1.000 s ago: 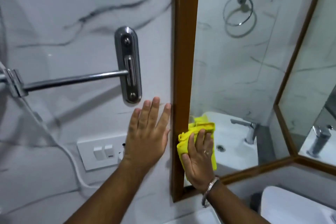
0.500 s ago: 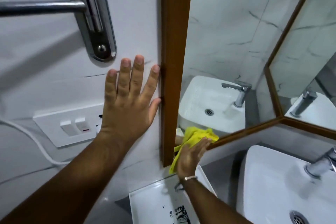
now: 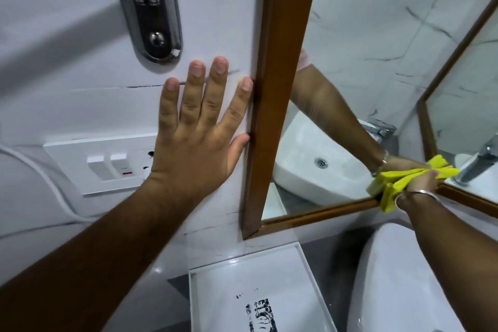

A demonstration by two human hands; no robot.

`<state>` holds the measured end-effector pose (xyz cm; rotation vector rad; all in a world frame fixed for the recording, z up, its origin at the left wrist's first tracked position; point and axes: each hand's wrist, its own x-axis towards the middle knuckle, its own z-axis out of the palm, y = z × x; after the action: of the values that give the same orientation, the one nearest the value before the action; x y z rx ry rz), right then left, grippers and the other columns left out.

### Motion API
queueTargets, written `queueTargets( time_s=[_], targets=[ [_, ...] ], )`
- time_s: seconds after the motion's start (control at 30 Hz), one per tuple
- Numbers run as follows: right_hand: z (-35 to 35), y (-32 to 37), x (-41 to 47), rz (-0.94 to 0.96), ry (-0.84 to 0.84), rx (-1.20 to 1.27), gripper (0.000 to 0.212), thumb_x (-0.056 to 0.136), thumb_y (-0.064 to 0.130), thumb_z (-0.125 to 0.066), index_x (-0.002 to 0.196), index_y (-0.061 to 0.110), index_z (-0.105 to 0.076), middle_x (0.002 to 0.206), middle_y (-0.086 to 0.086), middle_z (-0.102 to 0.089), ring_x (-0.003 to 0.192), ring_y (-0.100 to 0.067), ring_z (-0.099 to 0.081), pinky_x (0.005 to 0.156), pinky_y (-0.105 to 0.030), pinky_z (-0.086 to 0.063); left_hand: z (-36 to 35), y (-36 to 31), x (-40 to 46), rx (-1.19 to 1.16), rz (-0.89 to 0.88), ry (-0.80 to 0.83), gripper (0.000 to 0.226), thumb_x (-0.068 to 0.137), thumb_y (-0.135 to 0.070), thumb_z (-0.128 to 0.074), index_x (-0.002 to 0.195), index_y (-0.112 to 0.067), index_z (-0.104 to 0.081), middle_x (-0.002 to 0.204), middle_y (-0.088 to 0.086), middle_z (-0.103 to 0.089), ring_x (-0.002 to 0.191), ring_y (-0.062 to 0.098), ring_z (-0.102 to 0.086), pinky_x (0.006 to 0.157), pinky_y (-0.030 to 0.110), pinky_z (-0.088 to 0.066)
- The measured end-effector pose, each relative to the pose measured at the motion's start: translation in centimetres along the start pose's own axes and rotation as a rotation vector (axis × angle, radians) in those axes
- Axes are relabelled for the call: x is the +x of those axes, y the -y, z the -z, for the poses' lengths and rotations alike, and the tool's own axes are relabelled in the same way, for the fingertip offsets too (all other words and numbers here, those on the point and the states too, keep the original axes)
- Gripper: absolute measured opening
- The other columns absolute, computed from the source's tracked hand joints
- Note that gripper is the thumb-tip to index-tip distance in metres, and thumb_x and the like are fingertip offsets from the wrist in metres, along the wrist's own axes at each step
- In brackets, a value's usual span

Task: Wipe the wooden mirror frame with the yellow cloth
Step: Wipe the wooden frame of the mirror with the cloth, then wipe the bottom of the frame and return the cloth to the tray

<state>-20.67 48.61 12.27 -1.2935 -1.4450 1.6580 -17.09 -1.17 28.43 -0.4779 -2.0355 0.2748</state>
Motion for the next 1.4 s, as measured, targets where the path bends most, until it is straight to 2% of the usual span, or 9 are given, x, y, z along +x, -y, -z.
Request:
queueTargets(
  time_s=[0.2, 0.47, 0.7, 0.83, 0.93, 1.03, 1.13, 1.3, 1.4],
  targets=[
    [-3.1, -2.9, -10.3, 0.096, -0.091, 0.031, 0.058, 0.104, 0.033, -0.022, 0.150, 0.003, -0.003, 0.161, -0.017, 0.000, 0.149, -0.029, -0.008, 0.120, -0.038, -0.010, 0.1, -0.2, 0.1, 0.024, -0.001, 0.008, 0.081, 0.100, -0.057, -0.037, 0.162, -0.015, -0.007, 0.162, 0.024, -0.004, 0.147, 0.044, 0.002, 0.118, 0.058, 0.004],
    [-5.0, -15.7, -35.0, 0.810, 0.755, -0.328, 0.090, 0.086, 0.051, -0.040, 0.145, 0.010, 0.014, 0.151, -0.012, 0.031, 0.141, -0.030, 0.030, 0.116, -0.033, 0.018, 1.4, 0.1, 0.1, 0.060, -0.006, 0.034, 0.086, 0.095, -0.059, -0.050, 0.161, -0.015, -0.017, 0.163, 0.023, -0.020, 0.149, 0.044, -0.020, 0.117, 0.061, -0.009],
    [-4.8, -16.2, -34.7, 0.959, 0.564, -0.633, 0.110, 0.067, 0.012, -0.072, 0.147, -0.003, 0.002, 0.150, -0.021, 0.014, 0.140, -0.043, 0.011, 0.114, -0.064, -0.015, 4.0, 0.5, -0.2, -0.044, -0.011, 0.147, 0.080, 0.095, -0.028, -0.060, 0.161, -0.016, -0.018, 0.165, 0.021, -0.013, 0.151, 0.042, -0.012, 0.120, 0.057, -0.007],
    [-4.2, -16.4, -34.7, 0.888, 0.537, -0.513, 0.115, 0.063, -0.009, -0.060, 0.147, 0.023, 0.013, 0.154, -0.008, 0.018, 0.145, -0.028, 0.014, 0.120, -0.048, -0.009, 6.2, -1.5, -3.5, -0.174, 0.001, 0.184, 0.078, 0.091, -0.014, -0.057, 0.160, -0.014, -0.020, 0.165, 0.018, -0.017, 0.151, 0.038, -0.016, 0.121, 0.055, -0.007],
    [-3.0, -16.0, -35.0, 0.833, 0.548, -0.441, 0.112, 0.064, -0.017, -0.046, 0.148, 0.034, 0.007, 0.158, -0.002, 0.011, 0.148, -0.027, -0.010, 0.108, -0.036, -0.035, 8.3, -4.3, -8.5, -0.364, -0.042, 0.307, 0.074, 0.089, -0.007, -0.043, 0.159, -0.010, -0.020, 0.163, 0.017, -0.023, 0.150, 0.036, -0.022, 0.121, 0.050, -0.016],
    [-0.1, -15.1, -34.7, 0.759, 0.648, -0.433, 0.090, 0.063, -0.003, -0.046, 0.147, 0.023, -0.029, 0.143, -0.005, -0.047, 0.112, -0.026, -0.058, 0.072, -0.024, -0.043, 9.3, -5.7, -13.4, -0.631, 0.001, 0.645, 0.083, 0.093, -0.008, -0.057, 0.161, -0.013, -0.009, 0.165, 0.008, -0.024, 0.151, 0.028, -0.022, 0.122, 0.039, -0.020],
    [3.0, -12.9, -34.0, 0.533, 0.935, -0.504, 0.062, 0.058, 0.005, -0.049, 0.116, 0.028, -0.055, 0.103, -0.001, -0.067, 0.093, -0.025, -0.063, 0.070, -0.023, -0.051, 7.9, -5.5, -16.9, -0.767, 0.039, 0.843, 0.086, 0.098, -0.014, -0.059, 0.162, -0.018, -0.002, 0.166, 0.001, -0.021, 0.150, 0.022, -0.020, 0.117, 0.034, -0.030],
    [5.5, -10.2, -34.6, 0.259, 1.425, -0.868, 0.049, 0.067, -0.008, -0.053, 0.111, 0.010, -0.061, 0.100, -0.006, -0.069, 0.084, -0.014, -0.066, 0.074, -0.030, -0.055, 4.5, -6.0, -19.6, -0.965, -0.097, 0.934, 0.121, 0.082, -0.044, -0.080, 0.160, -0.017, 0.007, 0.169, 0.003, 0.002, 0.153, 0.020, -0.007, 0.119, 0.042, -0.031],
    [5.6, -9.7, -35.1, 0.232, 1.575, -1.070, 0.040, 0.072, -0.008, -0.061, 0.111, -0.002, -0.060, 0.103, -0.014, -0.067, 0.089, -0.023, -0.063, 0.078, -0.037, -0.054, 3.0, -6.9, -20.6, -1.095, -0.154, 0.964, 0.116, 0.074, -0.047, -0.085, 0.160, -0.015, -0.015, 0.166, 0.007, -0.017, 0.149, 0.021, -0.023, 0.115, 0.039, -0.036]
  ],
)
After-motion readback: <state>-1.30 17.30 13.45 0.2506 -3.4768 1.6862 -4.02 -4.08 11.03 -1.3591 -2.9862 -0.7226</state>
